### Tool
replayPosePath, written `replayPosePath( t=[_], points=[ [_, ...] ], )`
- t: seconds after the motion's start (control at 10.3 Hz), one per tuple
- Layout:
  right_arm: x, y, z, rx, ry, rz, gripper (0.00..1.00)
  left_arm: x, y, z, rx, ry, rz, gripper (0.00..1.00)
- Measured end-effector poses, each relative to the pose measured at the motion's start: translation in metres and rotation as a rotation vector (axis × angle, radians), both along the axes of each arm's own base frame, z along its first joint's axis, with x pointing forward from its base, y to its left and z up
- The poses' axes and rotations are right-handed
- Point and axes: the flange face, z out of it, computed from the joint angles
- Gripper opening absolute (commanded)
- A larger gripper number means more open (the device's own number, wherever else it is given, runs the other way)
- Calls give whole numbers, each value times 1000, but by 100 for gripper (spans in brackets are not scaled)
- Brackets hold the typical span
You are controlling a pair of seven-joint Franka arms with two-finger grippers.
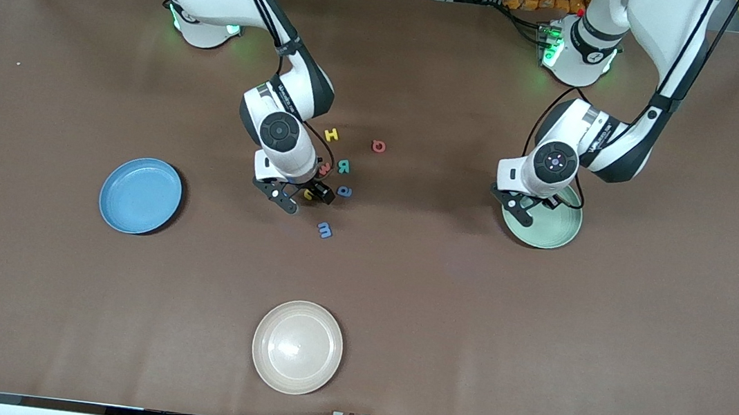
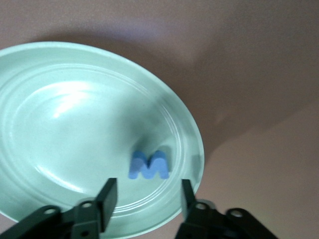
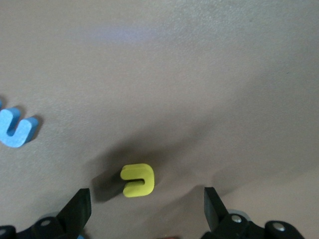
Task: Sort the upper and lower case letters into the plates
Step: 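Release the M on the green plate while the right gripper grasps u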
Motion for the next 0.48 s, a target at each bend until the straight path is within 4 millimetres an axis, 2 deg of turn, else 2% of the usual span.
replayPosePath(
  t=[0.29, 0.39, 0.48],
  points=[
    [5, -4, 1, 11, -20, -12, 100, -3, -8, 1, 1, -8, 14, 100],
    [5, -5, 1, 12, -21, -12, 100, -8, -22, 4, 9, -24, 53, 100],
    [5, -5, 1, 12, -22, -12, 100, -20, -51, 10, 13, -49, 87, 100]
  ],
)
